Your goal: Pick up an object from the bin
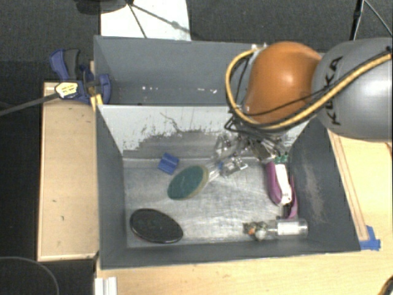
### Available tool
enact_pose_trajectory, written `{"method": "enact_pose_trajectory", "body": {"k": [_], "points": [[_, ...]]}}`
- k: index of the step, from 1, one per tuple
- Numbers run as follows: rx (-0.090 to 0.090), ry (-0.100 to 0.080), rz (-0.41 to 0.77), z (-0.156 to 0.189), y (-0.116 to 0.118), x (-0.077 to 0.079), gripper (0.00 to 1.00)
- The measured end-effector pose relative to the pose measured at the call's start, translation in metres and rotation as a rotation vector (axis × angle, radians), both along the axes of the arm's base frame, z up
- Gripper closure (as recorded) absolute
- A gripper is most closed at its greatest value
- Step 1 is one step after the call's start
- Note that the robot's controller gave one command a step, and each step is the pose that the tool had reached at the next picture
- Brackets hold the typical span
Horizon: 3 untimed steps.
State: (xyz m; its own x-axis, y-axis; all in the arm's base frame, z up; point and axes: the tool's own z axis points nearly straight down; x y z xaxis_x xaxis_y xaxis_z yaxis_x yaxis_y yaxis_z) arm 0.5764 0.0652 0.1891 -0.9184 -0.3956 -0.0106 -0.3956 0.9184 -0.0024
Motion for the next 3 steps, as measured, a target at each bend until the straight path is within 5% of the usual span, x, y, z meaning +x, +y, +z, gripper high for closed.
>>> {"method": "enact_pose_trajectory", "body": {"k": [1,2,3], "points": [[-0.001,0.008,-0.002,-0.005,-0.001,-0.002,0.00],[-0.001,0.013,-0.147,-0.112,-0.023,-0.021,0.00],[0.000,0.008,-0.146,-0.109,-0.022,-0.019,1.00]]}}
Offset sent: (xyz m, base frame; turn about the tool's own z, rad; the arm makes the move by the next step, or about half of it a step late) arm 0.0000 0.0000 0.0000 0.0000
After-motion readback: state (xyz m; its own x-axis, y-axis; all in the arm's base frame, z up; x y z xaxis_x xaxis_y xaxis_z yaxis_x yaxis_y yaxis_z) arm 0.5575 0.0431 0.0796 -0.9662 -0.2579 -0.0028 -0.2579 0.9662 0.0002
